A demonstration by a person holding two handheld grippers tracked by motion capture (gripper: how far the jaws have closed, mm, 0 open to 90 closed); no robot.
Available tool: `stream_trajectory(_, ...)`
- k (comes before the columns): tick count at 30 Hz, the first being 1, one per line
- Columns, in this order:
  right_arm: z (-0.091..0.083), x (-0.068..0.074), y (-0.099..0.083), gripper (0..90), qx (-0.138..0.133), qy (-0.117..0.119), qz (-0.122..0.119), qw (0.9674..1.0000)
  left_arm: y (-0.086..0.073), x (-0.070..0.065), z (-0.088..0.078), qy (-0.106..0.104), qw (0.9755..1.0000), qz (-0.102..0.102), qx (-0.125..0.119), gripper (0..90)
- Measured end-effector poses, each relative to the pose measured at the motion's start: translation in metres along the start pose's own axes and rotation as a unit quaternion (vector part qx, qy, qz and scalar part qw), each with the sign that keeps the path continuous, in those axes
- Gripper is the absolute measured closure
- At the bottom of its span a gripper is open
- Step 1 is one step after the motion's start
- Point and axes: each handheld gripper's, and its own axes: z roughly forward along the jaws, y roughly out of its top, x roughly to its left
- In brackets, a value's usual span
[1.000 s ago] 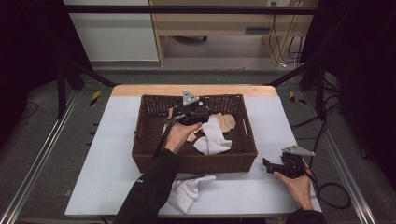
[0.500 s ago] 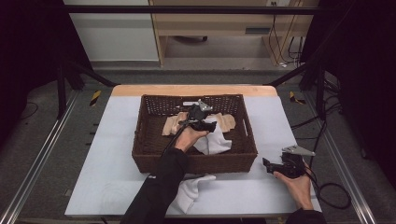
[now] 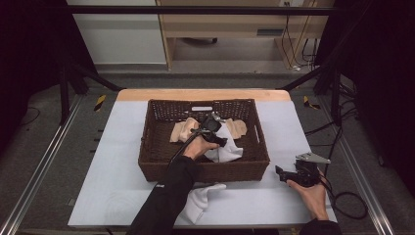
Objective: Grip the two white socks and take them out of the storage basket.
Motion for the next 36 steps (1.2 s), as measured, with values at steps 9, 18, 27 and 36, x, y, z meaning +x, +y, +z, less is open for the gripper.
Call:
stream_trajectory(9,0.0,0.0,0.0,13.3,-0.001,-0.001,0.0,1.0,0.001,-0.003,0.001,-0.017,0.9977,-0.015,0.064,69.7)
stream_trajectory(18,0.0,0.0,0.0,13.3,0.0,-0.002,-0.001,1.0,0.011,-0.006,-0.026,-0.006,0.9999,0.003,0.015,82.6)
stream_trajectory(27,0.0,0.0,0.0,13.4,0.0,-0.002,-0.002,1.0,0.02,-0.01,-0.078,-0.02,0.9957,0.001,-0.091,82.8)
stream_trajectory(36,0.0,0.0,0.0,14.2,0.002,-0.002,-0.004,1.0,0.019,-0.013,-0.145,-0.02,0.9801,-0.005,-0.197,82.9)
